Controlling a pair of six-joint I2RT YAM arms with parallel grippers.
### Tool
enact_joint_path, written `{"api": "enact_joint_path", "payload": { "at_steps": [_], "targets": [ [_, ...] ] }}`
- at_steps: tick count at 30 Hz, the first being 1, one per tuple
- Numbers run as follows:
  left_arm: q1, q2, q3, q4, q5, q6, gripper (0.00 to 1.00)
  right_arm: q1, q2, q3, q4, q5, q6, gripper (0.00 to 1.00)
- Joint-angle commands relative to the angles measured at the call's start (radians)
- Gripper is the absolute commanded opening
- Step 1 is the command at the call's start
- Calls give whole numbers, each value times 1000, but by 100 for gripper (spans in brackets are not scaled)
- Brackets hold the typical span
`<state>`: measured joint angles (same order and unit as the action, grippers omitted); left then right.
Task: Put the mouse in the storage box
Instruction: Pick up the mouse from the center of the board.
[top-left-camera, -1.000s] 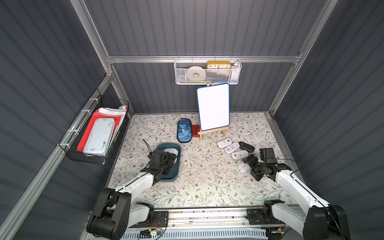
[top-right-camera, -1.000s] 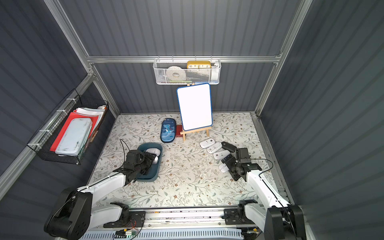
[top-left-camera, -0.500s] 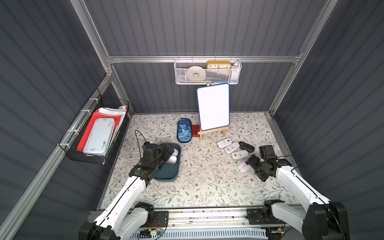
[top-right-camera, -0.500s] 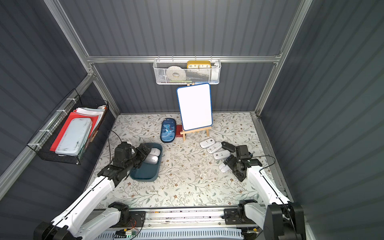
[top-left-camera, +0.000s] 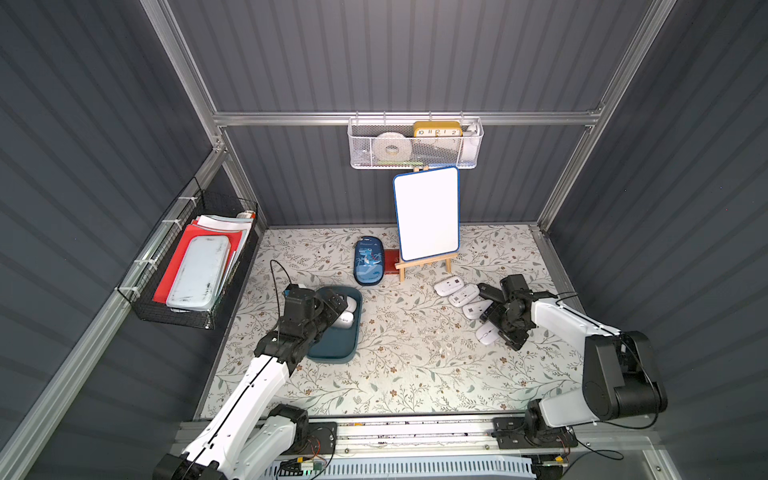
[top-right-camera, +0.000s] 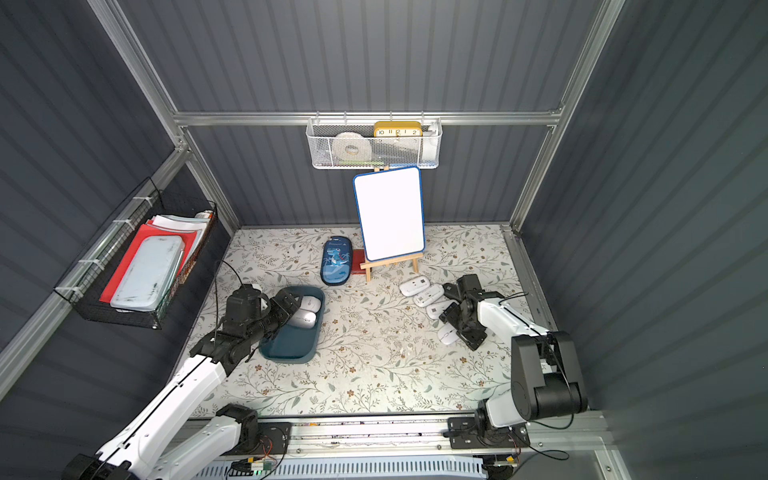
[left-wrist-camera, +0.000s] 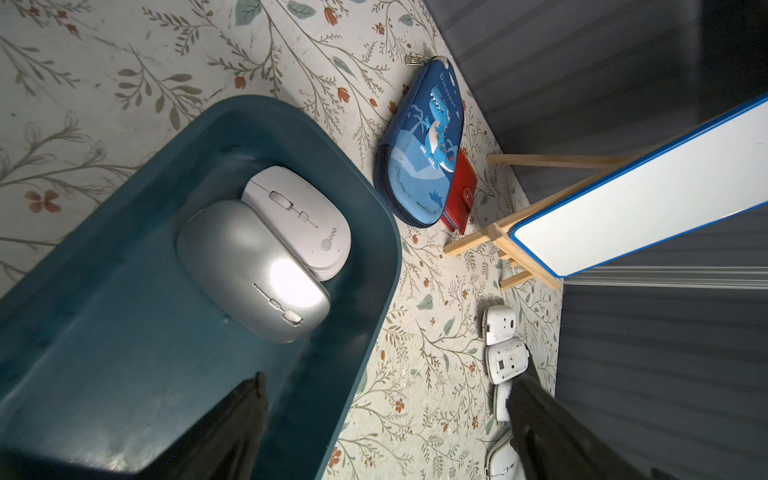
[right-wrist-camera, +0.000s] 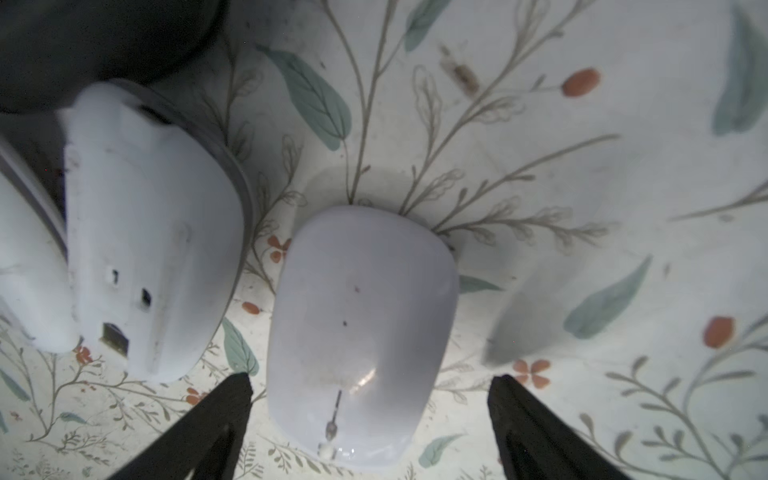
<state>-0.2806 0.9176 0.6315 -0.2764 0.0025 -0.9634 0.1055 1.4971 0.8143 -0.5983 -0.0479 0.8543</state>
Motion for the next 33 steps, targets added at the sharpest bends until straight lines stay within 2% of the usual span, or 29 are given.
{"api": "enact_joint_path", "payload": {
  "at_steps": [1,8,11,17,20,25,27,30,33],
  "targets": [
    [4,-13,-19,-15,-2,28,96,23,49,36,-15,44,14,94],
    [4,-20,-29,-14,-2,40,97,68,172,66,-27,96,15,92],
    [4,-20,-33,-17,-6,42,97,96,192,83,-43,123,5,87],
    [4,-20,-35,-8,8,39,98,106,164,63,-27,125,8,68],
    [4,-24,-35,-9,30,42,99,106,119,40,-9,120,3,64],
    [4,-28,-17,23,151,59,99,108,-7,-9,25,90,-61,60],
    [5,-27,-12,74,249,87,99,113,-95,-44,54,73,-117,52],
    [4,-6,-2,139,368,159,99,126,-233,-90,97,46,-213,48],
    [4,50,25,187,493,205,99,145,-395,-162,218,-39,-320,46]
  ]
}}
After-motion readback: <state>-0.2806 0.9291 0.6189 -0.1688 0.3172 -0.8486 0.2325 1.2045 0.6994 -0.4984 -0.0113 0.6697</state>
